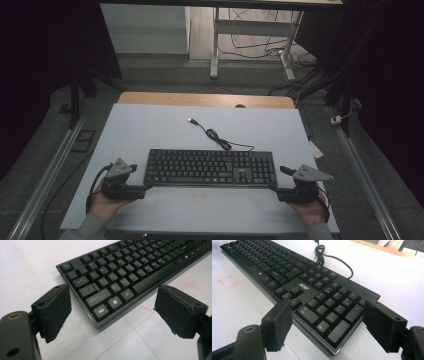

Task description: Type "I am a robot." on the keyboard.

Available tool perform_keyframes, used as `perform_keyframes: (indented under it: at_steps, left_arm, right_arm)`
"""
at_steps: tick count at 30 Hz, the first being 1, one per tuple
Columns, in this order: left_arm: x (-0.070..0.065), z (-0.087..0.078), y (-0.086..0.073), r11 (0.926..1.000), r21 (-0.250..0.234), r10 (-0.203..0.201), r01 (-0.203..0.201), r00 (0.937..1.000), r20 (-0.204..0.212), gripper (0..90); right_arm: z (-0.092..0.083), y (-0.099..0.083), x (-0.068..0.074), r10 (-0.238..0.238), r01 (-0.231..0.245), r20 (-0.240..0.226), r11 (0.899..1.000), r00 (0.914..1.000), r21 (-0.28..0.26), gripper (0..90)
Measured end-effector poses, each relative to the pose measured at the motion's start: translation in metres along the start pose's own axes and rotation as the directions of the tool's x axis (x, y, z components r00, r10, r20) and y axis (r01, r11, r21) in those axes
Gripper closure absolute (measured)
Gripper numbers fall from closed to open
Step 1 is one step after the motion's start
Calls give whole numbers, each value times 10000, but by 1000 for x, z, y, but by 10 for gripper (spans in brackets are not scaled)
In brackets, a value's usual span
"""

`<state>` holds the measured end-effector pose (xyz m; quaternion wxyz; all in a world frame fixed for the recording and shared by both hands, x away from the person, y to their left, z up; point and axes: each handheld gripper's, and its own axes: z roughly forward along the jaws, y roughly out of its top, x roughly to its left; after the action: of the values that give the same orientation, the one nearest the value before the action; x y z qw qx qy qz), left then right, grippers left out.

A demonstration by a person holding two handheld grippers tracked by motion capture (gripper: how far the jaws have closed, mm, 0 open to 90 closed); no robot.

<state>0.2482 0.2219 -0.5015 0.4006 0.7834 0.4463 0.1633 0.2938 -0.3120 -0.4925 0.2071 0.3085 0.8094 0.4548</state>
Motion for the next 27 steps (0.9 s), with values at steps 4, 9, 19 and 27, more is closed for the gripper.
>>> perform_keyframes:
  at_steps: [4,9,19,27]
  left_arm:
    - [-2,-2,2,10000,-65,13,-13,10000,33,139]
    - [-5,-4,2,9998,-156,125,-122,9998,135,140]
    - [-4,-3,4,9999,-144,92,-89,9998,188,141]
    - [-6,-3,5,9998,-143,148,-145,9997,205,151]
  right_arm:
    - [0,0,2,-17,16,80,10000,10000,61,247]
    - [-2,1,7,-129,129,102,9999,9999,-2,259]
    - [-2,1,6,-66,66,149,10000,9999,-40,267]
    - [-1,1,7,-90,91,147,9999,9999,-76,277]
